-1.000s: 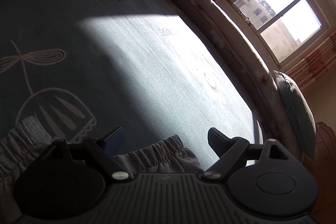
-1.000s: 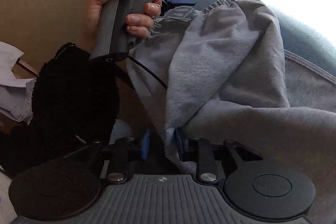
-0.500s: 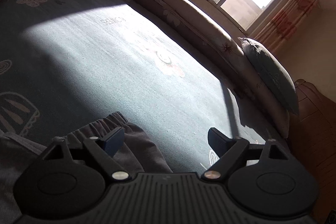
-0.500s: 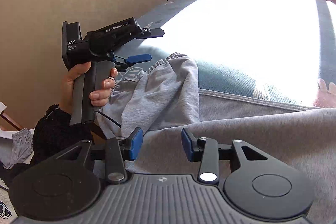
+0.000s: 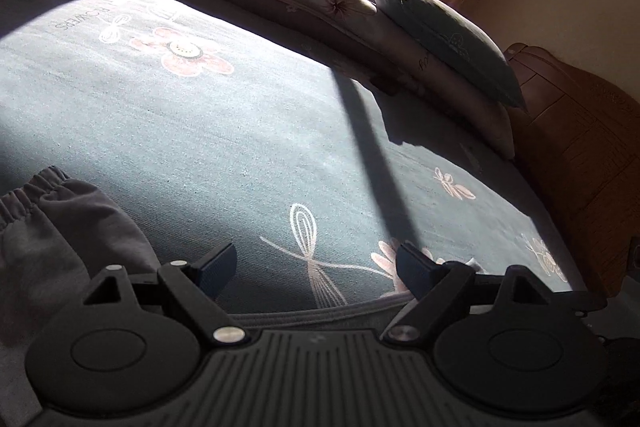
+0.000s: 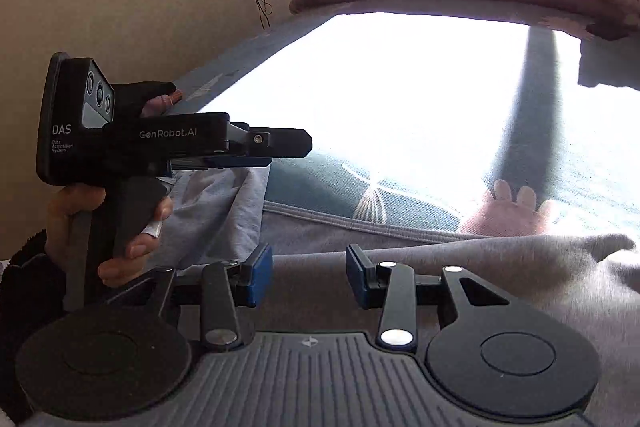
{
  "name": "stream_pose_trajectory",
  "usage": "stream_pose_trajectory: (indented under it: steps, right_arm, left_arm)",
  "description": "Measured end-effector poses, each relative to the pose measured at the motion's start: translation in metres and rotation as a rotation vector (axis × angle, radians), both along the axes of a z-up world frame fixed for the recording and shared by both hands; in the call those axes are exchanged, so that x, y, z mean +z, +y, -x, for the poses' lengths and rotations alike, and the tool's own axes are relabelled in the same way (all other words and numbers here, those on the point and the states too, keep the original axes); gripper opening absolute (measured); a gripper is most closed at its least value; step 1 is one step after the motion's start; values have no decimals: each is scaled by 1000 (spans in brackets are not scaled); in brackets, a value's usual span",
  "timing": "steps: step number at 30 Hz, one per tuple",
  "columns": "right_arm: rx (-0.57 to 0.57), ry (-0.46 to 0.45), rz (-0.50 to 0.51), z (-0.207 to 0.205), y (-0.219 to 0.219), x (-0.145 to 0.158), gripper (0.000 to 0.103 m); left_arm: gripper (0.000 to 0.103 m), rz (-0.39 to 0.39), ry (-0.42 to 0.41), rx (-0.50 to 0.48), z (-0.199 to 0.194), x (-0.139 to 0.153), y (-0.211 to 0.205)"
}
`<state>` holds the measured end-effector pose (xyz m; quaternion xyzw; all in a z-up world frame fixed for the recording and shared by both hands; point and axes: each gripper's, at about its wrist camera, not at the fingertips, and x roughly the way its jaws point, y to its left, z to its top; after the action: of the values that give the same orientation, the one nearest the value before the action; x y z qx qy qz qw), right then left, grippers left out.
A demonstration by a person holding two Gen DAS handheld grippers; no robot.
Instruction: Fold clothes
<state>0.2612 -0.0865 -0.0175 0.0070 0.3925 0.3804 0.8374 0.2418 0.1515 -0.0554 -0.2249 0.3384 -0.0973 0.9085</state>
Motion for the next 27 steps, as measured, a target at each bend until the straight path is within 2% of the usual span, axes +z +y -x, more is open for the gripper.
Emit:
stream_pose_trajectory:
  steps: [3, 6, 10, 16, 19, 21, 23, 27]
  right_arm:
    - [65, 9, 97, -29, 28, -4, 42]
    - [142, 13, 193, -31, 46, -11, 39]
    - [225, -13, 318, -2, 48, -25, 38]
    - [216, -124, 422, 44, 41, -41, 39]
    - [225, -137, 437, 54, 40, -46, 40]
    - [197, -124, 411, 55, 36, -42, 40]
    - [153, -129, 363, 59, 29, -35, 40]
    - [65, -188, 227, 78, 10, -23, 40]
  left_arm:
    - [87, 30, 25, 15, -4, -5, 13]
    - [87, 27, 42, 26, -5, -9, 20]
    - [87, 26, 51, 28, -3, -10, 23]
    - [87, 20, 42, 25, -1, -9, 19]
    - [87, 3, 41, 26, -2, -9, 18]
    - [87, 6, 28, 31, -1, -8, 19]
    - [87, 2, 19, 31, 1, -8, 19]
    - [86, -80, 39, 94, 1, -7, 15]
